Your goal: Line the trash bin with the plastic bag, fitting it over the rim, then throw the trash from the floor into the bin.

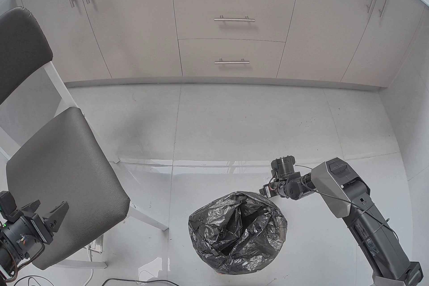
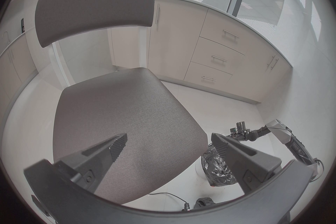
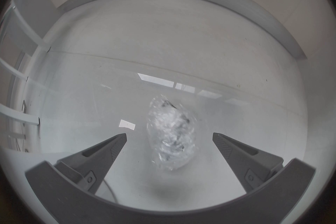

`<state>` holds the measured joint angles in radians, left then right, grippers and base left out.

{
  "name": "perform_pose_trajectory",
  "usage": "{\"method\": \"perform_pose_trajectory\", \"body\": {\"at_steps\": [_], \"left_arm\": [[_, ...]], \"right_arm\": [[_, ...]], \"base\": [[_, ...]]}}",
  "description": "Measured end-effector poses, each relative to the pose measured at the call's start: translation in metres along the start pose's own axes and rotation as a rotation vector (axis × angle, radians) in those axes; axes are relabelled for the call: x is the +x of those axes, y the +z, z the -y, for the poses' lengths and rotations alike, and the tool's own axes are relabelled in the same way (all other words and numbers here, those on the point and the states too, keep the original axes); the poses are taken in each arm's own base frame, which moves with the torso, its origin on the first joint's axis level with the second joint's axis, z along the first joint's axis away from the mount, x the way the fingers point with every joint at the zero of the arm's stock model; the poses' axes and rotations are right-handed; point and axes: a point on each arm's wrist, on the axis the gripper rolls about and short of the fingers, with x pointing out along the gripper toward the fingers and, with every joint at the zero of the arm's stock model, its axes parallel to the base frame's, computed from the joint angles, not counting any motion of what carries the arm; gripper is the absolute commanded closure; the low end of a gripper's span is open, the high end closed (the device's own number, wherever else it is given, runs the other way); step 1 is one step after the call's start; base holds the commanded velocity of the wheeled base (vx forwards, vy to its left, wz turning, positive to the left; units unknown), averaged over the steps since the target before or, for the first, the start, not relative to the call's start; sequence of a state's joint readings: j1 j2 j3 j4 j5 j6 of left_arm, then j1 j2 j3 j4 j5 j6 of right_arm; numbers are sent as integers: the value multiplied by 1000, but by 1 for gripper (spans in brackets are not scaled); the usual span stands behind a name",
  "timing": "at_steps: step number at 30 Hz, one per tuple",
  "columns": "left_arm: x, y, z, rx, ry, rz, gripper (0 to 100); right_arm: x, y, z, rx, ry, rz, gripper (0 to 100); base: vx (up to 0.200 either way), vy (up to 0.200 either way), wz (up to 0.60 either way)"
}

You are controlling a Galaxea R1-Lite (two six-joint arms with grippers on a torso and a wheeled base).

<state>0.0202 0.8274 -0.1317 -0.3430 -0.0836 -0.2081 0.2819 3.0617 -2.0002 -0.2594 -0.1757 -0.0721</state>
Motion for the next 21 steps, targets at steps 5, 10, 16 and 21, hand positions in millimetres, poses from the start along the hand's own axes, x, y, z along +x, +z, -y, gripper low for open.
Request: {"method": "perform_pose_trajectory", "body": {"at_steps": [5,10,16,21], "left_arm": [[0,0,0,1,-3,1,0],[-1,-1,0,1,-3,1,0],[-1,-2,0,1,-3,0,0],[-1,-3,0,0,-3,0,0]], "right_arm": [[4,1,0,-59,3,65,0],[7,-5,-2,-68,7,56,0],[8,-8,-2,-70,10,45,0],[10,-10,1,-67,7,37,100]], "base": [[0,0,0],[0,0,0],[0,0,0],[0,0,0]]}}
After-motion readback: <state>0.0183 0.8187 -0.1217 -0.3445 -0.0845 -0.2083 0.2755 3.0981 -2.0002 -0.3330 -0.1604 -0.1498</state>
